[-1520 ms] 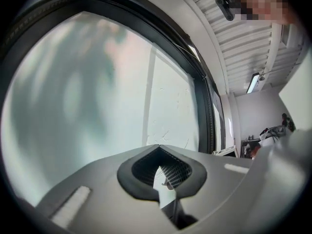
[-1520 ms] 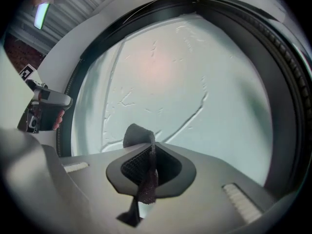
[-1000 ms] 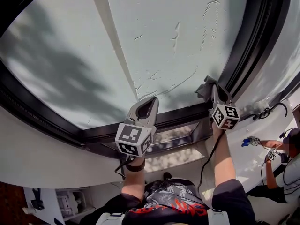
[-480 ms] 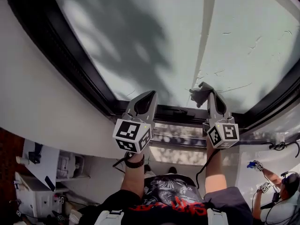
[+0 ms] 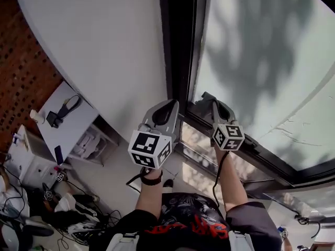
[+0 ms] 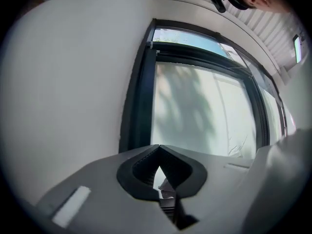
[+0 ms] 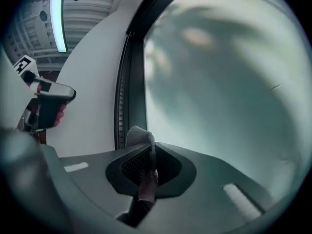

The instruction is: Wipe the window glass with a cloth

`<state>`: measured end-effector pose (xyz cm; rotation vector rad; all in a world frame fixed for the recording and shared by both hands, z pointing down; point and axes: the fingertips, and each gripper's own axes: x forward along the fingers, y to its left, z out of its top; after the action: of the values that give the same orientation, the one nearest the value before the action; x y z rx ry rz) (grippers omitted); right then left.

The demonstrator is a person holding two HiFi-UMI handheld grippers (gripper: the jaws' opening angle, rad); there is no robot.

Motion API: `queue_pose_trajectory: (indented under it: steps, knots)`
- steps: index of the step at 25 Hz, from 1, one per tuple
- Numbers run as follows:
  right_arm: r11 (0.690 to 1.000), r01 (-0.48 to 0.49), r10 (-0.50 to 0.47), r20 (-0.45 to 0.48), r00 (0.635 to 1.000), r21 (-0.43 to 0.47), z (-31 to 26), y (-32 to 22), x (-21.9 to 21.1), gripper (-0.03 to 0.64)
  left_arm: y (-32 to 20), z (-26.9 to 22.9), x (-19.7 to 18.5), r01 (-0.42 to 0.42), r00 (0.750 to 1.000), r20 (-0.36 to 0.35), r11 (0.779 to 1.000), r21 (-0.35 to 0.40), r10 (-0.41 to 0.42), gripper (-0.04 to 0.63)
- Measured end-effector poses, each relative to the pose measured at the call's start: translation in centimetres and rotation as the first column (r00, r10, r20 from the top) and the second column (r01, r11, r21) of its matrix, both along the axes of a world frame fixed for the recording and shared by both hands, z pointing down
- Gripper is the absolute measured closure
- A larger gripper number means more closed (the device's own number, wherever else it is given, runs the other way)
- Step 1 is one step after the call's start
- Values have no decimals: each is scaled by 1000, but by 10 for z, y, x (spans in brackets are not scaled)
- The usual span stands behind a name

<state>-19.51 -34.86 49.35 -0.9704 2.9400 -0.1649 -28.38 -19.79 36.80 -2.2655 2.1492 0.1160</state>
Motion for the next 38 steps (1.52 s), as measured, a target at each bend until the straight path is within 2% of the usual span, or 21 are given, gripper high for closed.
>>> queue_pose_trajectory:
  steps: [7,12,17,24,28,31,38]
  knots:
    - [1000,1,-1,-59,998,-6,16,-24,-56,600,28,13,-44,76,997,-4,997,-21,-76,595]
    - [999,-41,41,-52,998,-16,17,-33,-53,600,31,15,-61,95,995,1,995,-31,-95,595]
    - [995,-99,99,-39,994,-7,10,-32,-36,600,26,18,-70,76,997,-15,996,-36,-77,595]
    - [976,-220,220,-17,975,10,5,-35,48,600,-14,24,-22,-47,999,-1,997,-54,47,595]
    - [962,-274,274,-22,961,11,4,-36,98,600,-30,21,20,-119,993,2,991,-55,120,595]
    - [939,-343,343,-15,939,3,6,-34,146,600,-46,22,58,-199,980,7,978,-64,200,595]
    - [881,-472,472,1,881,-20,9,-32,255,600,-75,29,137,-317,947,14,944,-92,320,595]
